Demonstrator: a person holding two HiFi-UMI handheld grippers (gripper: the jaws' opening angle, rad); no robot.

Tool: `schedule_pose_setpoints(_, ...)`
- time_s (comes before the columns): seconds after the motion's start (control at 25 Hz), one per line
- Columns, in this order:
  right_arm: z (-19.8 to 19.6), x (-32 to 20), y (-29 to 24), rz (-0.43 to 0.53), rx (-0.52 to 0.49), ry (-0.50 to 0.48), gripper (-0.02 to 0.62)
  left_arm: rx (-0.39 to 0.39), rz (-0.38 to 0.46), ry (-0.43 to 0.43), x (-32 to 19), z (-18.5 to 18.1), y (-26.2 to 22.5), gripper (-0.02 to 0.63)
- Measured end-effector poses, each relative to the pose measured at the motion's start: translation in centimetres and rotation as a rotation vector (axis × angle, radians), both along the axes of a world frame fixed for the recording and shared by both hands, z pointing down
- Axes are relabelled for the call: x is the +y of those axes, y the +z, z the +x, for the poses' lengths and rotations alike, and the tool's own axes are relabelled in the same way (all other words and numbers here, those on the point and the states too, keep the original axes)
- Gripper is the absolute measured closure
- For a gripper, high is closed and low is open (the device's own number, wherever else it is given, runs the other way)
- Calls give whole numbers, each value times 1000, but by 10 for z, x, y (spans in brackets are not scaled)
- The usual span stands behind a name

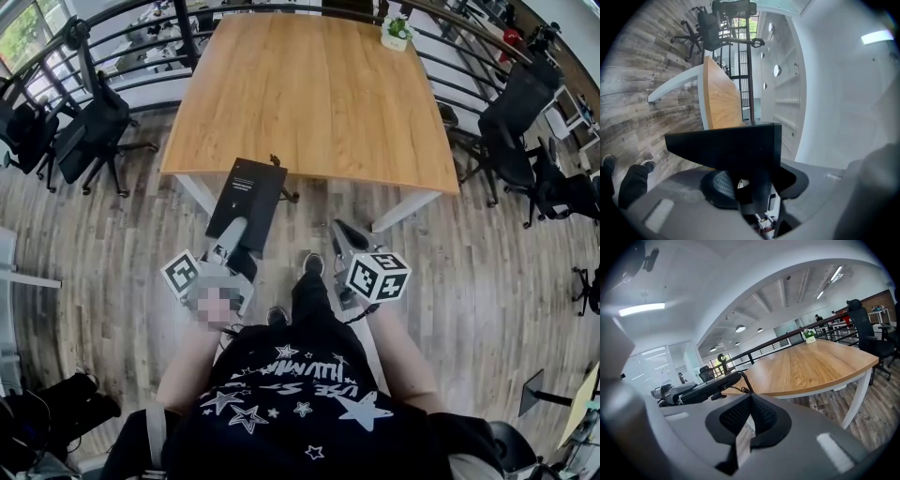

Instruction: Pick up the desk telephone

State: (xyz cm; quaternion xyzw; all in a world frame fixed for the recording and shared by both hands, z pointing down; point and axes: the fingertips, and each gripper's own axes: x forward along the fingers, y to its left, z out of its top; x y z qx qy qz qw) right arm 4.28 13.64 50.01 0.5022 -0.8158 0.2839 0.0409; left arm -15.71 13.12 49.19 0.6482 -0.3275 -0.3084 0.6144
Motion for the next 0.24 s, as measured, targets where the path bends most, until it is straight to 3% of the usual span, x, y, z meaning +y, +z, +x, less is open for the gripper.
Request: schedule_pose_setpoints(0.24, -5, 2, -1, 0, 1, -17, 597, -6, 5, 6, 2, 2, -3, 422)
